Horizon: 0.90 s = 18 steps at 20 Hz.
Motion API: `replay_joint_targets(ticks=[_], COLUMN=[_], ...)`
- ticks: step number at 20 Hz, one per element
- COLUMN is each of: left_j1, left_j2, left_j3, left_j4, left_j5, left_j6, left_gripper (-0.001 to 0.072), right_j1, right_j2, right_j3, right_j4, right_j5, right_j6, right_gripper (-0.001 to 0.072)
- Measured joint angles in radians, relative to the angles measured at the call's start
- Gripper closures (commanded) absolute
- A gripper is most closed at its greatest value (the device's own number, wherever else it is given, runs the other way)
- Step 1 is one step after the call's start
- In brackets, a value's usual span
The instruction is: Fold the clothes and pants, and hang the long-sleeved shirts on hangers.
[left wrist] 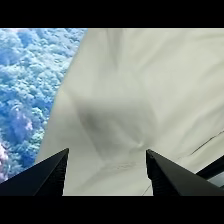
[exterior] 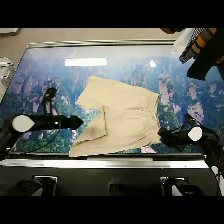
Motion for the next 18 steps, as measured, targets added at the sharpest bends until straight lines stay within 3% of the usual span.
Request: replay_joint_targets(ticks=[3, 7, 11, 15, 16, 18], left_j1=[-0.221, -0.432, -0.506, -0.509, -0.502, -0.480], left_j2=[-0.118, -0.284, -0.406, -0.470, -0.481, -0.497], left_j3=[0.075, 0.170, 0.227, 0.246, 0.248, 0.250], left_j4=[0.150, 0.354, 0.444, 0.482, 0.487, 0.492], left_j5=[0.023, 0.037, 0.038, 0.037, 0.035, 0.019], left_j6=[-0.128, -0.368, -0.525, -0.596, -0.607, -0.629], left_gripper=[0.0166, 0.0165, 0.0165, 0.0190, 0.0277, 0.0694], right_j1=[0.000, 0.000, 0.000, 0.000, 0.000, 0.000], right_j2=[0.000, 0.000, 0.000, 0.000, 0.000, 0.000], right_j3=[0.000, 0.000, 0.000, 0.000, 0.000, 0.000], right_j4=[0.000, 0.000, 0.000, 0.000, 0.000, 0.000], right_j5=[0.000, 0.015, 0.026, 0.030, 0.030, 0.030], right_j6=[0.000, 0.000, 0.000, 0.000, 0.000, 0.000], right_gripper=[0.0674, 0.0674, 0.0674, 0.0674, 0.0674, 0.0674])
